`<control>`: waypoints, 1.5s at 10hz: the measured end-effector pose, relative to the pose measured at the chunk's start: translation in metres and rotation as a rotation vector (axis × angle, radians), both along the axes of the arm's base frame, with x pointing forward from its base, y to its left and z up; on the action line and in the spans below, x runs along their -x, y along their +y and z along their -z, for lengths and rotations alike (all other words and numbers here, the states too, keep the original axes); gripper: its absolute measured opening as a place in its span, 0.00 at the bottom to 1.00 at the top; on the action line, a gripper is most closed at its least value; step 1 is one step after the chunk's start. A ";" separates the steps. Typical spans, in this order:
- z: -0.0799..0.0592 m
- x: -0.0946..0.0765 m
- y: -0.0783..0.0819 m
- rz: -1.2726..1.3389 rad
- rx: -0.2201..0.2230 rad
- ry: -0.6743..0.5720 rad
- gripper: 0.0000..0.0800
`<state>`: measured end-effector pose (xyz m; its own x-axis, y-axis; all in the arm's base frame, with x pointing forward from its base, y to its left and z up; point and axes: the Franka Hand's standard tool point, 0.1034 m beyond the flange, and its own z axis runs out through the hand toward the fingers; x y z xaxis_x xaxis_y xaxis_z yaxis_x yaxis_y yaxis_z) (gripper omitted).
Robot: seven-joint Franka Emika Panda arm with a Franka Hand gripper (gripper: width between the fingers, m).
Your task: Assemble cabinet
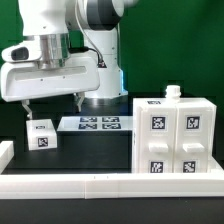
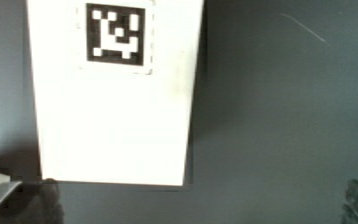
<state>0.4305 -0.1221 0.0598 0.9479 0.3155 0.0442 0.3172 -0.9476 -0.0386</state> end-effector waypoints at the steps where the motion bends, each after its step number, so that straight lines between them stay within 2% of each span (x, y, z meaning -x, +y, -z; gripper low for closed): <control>1: 0.000 0.000 0.000 0.000 0.000 0.000 1.00; 2: 0.001 0.001 -0.001 -0.002 0.000 0.002 1.00; 6: 0.018 0.021 -0.036 -0.054 0.013 0.013 1.00; 8: 0.026 0.024 -0.045 -0.041 0.009 0.024 1.00; 13: 0.038 0.029 -0.039 -0.039 0.007 0.040 1.00; 15: 0.050 0.035 -0.042 -0.035 0.015 0.043 1.00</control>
Offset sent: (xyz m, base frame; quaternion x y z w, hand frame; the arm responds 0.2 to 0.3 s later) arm -0.0202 -0.0257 -0.0137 -0.0060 0.0142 -0.0269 0.9995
